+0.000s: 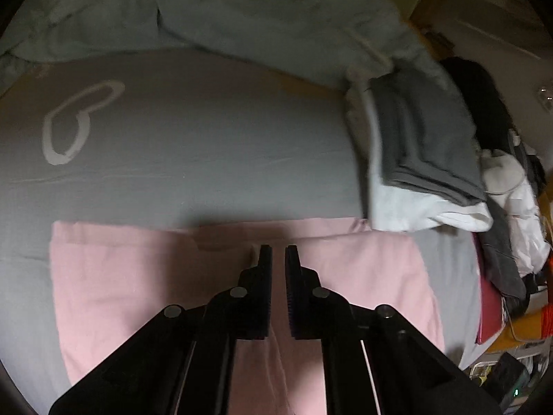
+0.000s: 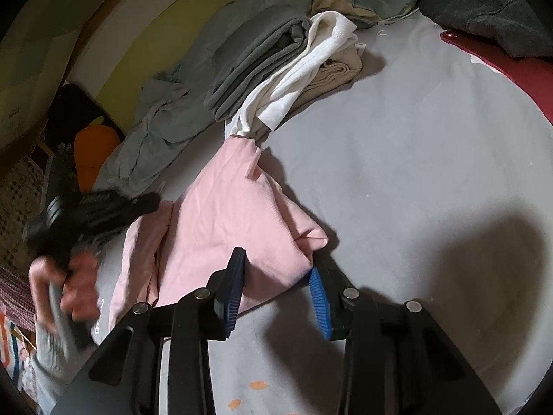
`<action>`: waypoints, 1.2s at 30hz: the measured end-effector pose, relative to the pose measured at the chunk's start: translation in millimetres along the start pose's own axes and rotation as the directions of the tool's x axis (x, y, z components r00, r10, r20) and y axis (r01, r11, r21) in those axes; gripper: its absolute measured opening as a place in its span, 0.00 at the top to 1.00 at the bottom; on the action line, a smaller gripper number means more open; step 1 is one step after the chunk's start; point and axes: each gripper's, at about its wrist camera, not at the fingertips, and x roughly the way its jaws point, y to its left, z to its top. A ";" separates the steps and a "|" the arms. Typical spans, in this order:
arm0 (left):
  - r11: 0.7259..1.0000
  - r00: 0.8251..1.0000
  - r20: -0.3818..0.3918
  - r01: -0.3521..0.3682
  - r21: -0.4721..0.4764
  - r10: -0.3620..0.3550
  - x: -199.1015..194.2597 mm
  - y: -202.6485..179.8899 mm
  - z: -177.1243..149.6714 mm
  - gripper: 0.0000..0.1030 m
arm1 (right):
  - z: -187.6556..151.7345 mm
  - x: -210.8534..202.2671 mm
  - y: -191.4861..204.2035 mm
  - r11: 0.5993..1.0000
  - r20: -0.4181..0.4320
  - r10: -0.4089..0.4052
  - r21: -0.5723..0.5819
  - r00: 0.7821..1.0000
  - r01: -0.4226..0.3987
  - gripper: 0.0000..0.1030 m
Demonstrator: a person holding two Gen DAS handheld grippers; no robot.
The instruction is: Fold small clothes
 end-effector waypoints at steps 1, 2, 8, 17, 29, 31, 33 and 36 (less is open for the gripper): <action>1.000 1.000 -0.027 -0.003 -0.002 0.003 7.0 1.4 -1.0 0.94 | 0.3 0.4 1.1 1.000 -0.003 -0.004 -0.005 1.000 0.004 0.64; 1.000 0.998 -0.056 -0.012 -0.002 0.012 13.0 3.4 -5.5 0.95 | 0.9 0.6 2.3 1.000 -0.008 -0.008 -0.012 1.000 0.008 0.64; 0.996 0.997 -0.037 -0.062 0.057 0.065 7.3 -4.0 -42.4 0.95 | 2.4 0.4 -0.7 1.000 -0.023 0.014 0.007 1.000 -0.014 0.64; 0.994 0.996 -0.081 -0.029 0.106 0.038 -21.2 -12.9 -80.6 0.95 | -0.8 0.3 8.3 0.999 -0.015 -0.035 -0.034 0.999 0.035 0.64; 0.986 0.998 -0.058 -0.018 0.163 0.028 -51.9 -23.6 -147.5 0.95 | -1.0 -4.0 3.1 1.000 -0.045 -0.012 -0.030 0.999 0.010 0.61; 0.984 0.998 -0.068 0.007 0.176 0.005 -51.8 -28.5 -159.8 0.95 | -4.8 -8.1 1.7 1.000 -0.055 0.009 -0.021 0.998 -0.010 0.58; 0.986 0.999 -0.050 0.005 0.167 0.003 -50.9 -28.3 -170.7 0.95 | -6.7 -10.3 1.3 1.000 -0.065 0.021 -0.013 0.998 -0.022 0.55; 0.986 1.000 -0.024 0.001 0.165 0.003 -48.9 -31.1 -186.5 0.95 | -9.1 -13.0 2.1 0.999 -0.069 0.054 -0.006 0.996 -0.054 0.45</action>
